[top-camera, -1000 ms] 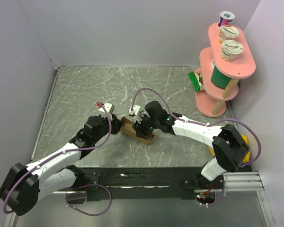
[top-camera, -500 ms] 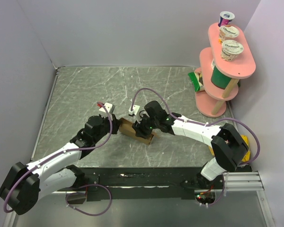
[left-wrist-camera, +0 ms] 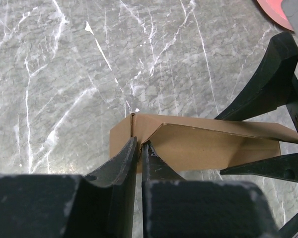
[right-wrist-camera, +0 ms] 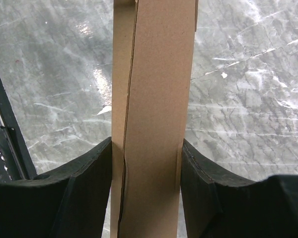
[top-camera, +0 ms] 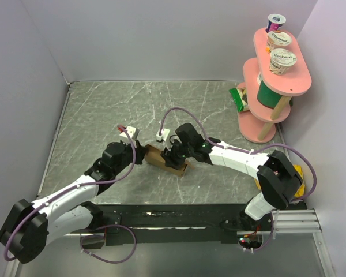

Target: Fold the paper box

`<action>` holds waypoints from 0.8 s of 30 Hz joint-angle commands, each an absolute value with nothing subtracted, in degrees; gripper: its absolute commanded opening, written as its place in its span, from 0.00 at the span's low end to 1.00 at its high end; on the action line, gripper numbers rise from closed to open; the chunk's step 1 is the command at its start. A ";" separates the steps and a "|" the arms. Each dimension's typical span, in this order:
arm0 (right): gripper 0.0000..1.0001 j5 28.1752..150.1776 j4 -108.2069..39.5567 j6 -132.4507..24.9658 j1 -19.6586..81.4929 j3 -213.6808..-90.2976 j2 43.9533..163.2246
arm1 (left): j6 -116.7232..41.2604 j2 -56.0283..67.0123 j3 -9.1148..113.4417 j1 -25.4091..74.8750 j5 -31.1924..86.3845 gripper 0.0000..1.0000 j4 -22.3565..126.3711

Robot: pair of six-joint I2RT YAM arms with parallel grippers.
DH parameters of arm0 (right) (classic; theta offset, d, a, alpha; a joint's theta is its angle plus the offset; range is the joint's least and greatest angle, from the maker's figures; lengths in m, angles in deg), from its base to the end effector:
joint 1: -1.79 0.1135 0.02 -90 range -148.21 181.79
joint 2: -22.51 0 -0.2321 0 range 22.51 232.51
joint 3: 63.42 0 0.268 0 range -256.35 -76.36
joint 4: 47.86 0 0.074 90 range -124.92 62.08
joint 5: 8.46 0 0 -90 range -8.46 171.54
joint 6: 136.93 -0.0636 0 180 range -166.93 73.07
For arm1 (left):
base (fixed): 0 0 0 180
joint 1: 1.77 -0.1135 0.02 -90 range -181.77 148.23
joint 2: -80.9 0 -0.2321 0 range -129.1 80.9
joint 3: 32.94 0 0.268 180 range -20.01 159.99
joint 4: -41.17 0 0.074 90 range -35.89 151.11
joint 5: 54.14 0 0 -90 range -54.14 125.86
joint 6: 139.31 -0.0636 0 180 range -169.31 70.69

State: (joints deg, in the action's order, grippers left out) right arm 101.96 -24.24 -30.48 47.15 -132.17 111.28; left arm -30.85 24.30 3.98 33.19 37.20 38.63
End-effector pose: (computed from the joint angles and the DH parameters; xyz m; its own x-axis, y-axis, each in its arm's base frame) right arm 0.2396 0.2742 0.1616 -0.2260 -0.6065 -0.7623 -0.9470 0.3202 0.0260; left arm 0.2271 -0.1570 0.1765 -0.4047 -0.1033 -0.9086 0.4495 0.8428 -0.2960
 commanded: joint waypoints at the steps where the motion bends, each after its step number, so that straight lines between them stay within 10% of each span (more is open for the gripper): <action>1: 0.44 96.39 -22.27 -26.80 46.97 -130.94 113.47 | -29.01 25.44 3.20 33.04 36.65 0.11 35.83; 15: 0.44 91.38 -22.09 -27.59 48.37 -131.28 113.56 | -26.99 22.54 3.19 33.04 38.58 0.08 37.05; 24: 0.64 91.11 -22.35 -31.81 48.28 -131.11 109.70 | -29.10 23.07 4.51 33.04 40.52 0.06 39.96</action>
State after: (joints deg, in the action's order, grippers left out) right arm 96.43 -24.20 -30.74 48.90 -132.17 111.54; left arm -28.69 22.68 3.06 33.08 38.84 38.60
